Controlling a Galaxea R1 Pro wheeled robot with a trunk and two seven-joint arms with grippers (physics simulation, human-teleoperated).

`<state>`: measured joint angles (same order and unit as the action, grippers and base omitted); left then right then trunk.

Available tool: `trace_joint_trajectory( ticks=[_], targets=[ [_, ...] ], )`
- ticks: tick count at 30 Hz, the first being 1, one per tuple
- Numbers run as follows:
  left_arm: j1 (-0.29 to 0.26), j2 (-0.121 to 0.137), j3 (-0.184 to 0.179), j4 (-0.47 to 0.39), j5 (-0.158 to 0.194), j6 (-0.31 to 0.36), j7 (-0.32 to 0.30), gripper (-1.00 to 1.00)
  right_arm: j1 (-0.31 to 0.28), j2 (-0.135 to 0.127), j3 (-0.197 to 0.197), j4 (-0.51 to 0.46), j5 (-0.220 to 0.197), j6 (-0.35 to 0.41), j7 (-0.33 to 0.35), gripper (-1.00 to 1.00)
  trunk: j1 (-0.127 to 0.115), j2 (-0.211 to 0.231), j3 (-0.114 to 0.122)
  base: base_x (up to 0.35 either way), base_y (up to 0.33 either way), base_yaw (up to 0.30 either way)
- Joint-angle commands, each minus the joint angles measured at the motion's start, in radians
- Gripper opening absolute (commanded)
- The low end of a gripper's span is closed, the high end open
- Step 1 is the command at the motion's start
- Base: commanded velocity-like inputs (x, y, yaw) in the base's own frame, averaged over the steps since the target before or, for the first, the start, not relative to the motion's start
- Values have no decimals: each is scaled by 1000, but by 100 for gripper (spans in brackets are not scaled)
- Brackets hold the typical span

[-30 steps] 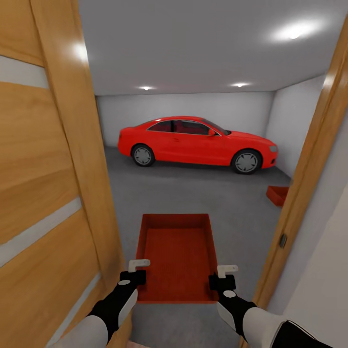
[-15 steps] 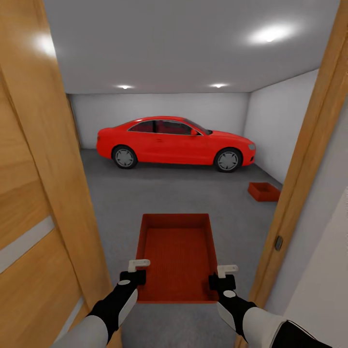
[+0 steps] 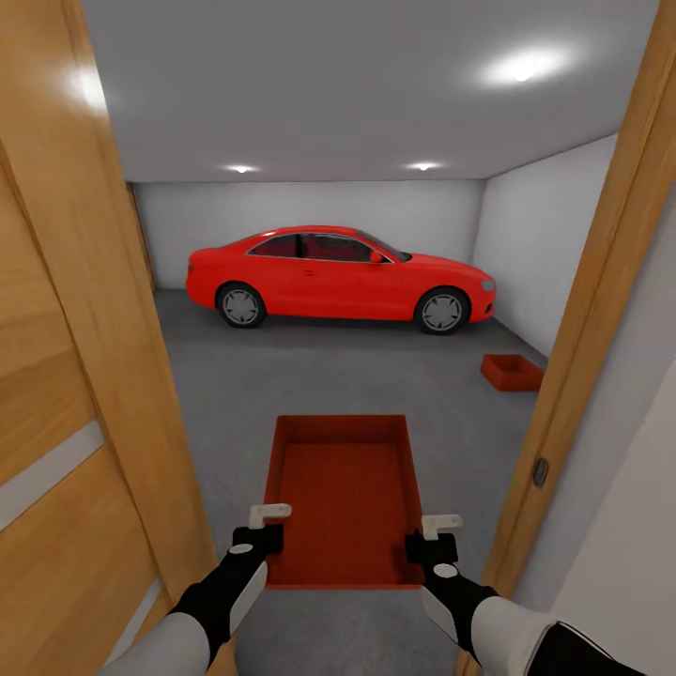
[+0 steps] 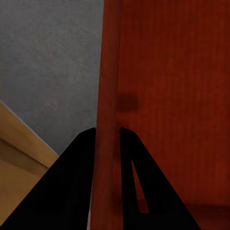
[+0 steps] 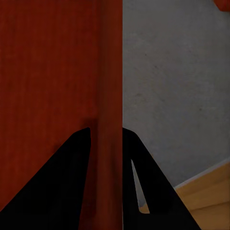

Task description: Move the two storage containers from the living room to the garage. In the garage, place one container on the floor and stack the other container on top of it (either order is fine).

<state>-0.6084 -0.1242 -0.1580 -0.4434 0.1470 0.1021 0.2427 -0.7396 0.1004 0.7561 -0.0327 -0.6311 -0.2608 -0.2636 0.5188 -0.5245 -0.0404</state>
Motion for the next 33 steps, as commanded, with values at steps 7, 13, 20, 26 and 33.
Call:
trace_joint_trajectory(
  ticks=[7, 13, 20, 26, 33],
  targets=[
    [-1, 8, 8, -1, 5, 7, 13, -100, -1, -5, -66, -1, -6, -8, -8, -100, 0, -2, -2, 39, -22, 0],
    [-1, 8, 8, -1, 5, 7, 13, -100, -1, 0, -65, 3, -6, -8, -8, -100, 0, -2, -2, 23, -14, 0],
    [-1, 8, 9, -1, 5, 7, 13, -100, 0, 2, -64, 8, -6, -8, -8, -100, 0, -2, -2, 1, -143, 0],
    [-1, 9, 9, -1, 4, 7, 13, -100, 0, 2, -64, 8, -6, -9, -8, -100, 0, -2, -2, 0, -171, 0],
    [-1, 9, 10, -1, 3, 7, 13, -100, 0, 2, -64, 8, -6, -9, -8, -100, 0, -2, -2, 0, -21, 0]
  ],
)
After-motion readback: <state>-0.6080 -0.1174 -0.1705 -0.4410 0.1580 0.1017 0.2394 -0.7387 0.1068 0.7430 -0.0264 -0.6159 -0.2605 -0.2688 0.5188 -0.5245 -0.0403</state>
